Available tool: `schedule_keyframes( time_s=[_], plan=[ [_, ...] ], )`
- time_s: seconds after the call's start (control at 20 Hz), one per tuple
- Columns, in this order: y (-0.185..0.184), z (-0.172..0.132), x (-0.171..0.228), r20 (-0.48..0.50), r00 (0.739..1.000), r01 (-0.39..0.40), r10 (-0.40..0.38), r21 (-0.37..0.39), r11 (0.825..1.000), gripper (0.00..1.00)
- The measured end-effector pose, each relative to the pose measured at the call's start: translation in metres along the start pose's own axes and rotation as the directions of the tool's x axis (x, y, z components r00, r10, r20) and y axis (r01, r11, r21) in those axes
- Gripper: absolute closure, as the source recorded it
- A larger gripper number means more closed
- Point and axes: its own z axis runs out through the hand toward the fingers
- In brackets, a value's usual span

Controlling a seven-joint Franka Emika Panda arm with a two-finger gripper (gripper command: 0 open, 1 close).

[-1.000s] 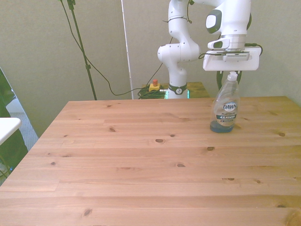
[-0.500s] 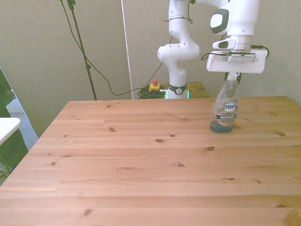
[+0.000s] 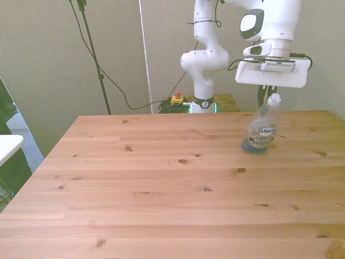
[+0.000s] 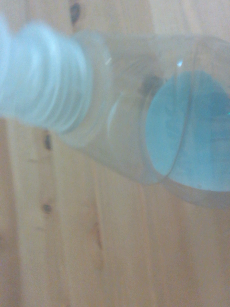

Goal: Knock down the dish soap

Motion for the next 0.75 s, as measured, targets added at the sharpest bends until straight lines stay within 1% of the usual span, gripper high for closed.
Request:
schedule_keyframes(
  time_s=[0.2, 0.45, 0.6, 0.75],
  plan=[
    [-0.025, 0.028, 0.039, -0.041, 0.998, -0.045, 0.046, 0.031, 0.999, 1.0],
    [-0.048, 0.067, 0.085, -0.081, 0.991, -0.101, 0.106, 0.07, 0.992, 1.0],
    [-0.063, 0.089, 0.101, -0.096, 0.987, -0.124, 0.132, 0.089, 0.988, 1.0],
    [-0.076, 0.103, 0.106, -0.105, 0.984, -0.136, 0.146, 0.098, 0.986, 1.0]
  ],
)
